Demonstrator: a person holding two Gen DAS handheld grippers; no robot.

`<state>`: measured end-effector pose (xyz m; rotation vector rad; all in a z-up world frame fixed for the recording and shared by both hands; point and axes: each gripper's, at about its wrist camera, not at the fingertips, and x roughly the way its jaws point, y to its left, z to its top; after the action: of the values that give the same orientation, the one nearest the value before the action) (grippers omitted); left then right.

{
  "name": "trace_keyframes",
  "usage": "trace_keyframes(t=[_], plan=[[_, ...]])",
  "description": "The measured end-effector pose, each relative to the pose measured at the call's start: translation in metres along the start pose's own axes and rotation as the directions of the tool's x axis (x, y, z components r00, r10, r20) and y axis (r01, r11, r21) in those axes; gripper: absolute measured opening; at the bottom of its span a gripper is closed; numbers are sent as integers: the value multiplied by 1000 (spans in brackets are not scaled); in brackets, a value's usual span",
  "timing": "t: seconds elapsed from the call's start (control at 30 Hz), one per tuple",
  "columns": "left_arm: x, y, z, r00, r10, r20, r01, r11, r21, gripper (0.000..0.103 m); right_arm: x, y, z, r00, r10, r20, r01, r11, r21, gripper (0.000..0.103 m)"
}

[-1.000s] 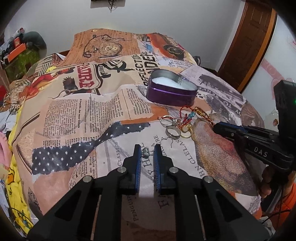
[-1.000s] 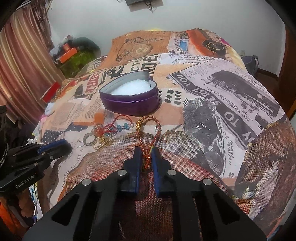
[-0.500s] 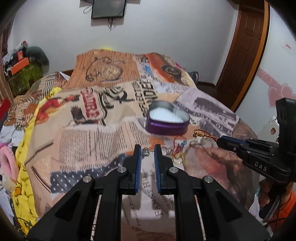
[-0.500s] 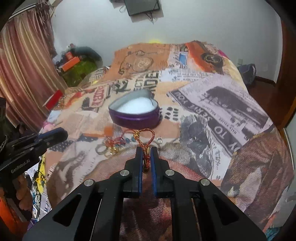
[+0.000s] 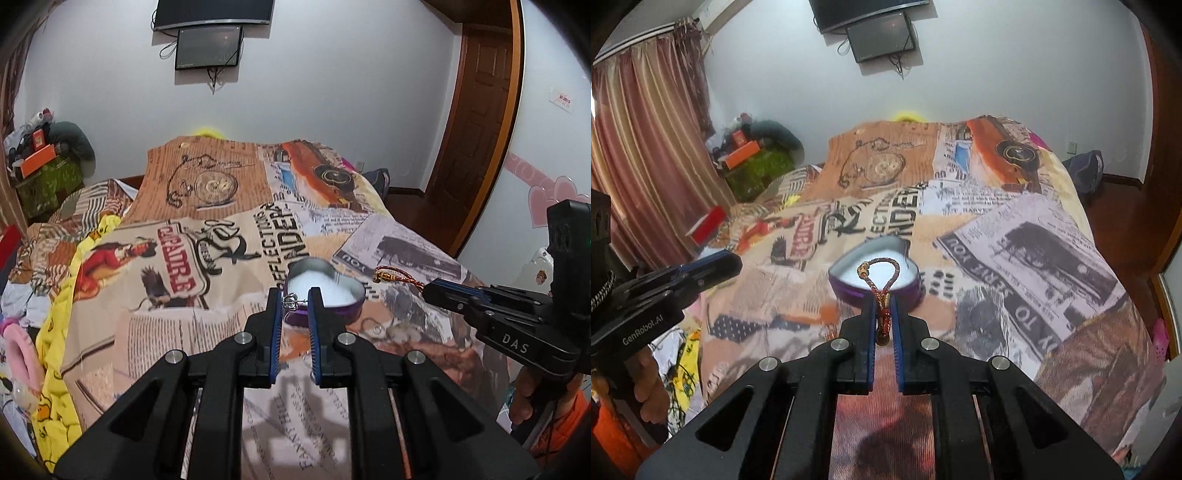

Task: Organize jewelry
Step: 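Carry the bracelet with the right gripper over the purple heart tin and lower it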

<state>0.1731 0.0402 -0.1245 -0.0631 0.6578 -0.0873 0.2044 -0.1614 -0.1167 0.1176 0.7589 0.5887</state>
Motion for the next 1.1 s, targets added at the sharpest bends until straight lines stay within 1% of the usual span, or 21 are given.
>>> trace_keyframes(t=[0.27, 0.4, 0.57, 0.7, 0.83, 0.93, 1.1], plan=[[20, -1, 16, 1000, 6, 11, -6, 1000, 11, 13, 15, 0, 18, 1000, -5, 16, 5, 999, -42, 7], [36, 1, 18, 1000, 8, -5, -8, 1000, 3, 13, 30, 0, 22, 1000, -3, 8, 3, 998, -62, 7], [58, 2, 22, 999, -16, -32, 16, 1000, 2, 13, 49, -2, 28, 1000, 9, -9, -10, 997, -75, 7], [78, 3, 26, 996, -53, -67, 53, 999, -4, 13, 60, -2, 32, 999, 25, -25, -27, 995, -91, 7], [94, 5, 25, 991, -88, -97, 87, 996, -14, 13, 72, -2, 34, 998, 22, -53, -28, 994, -106, 7], [107, 5, 22, 988, -95, -121, 94, 995, -15, 13, 80, -5, 32, 997, 21, -71, -28, 994, -106, 7], [127, 11, 13, 975, -119, -186, 112, 993, -47, 13, 91, -6, 29, 995, 22, -99, -34, 993, -114, 7]])
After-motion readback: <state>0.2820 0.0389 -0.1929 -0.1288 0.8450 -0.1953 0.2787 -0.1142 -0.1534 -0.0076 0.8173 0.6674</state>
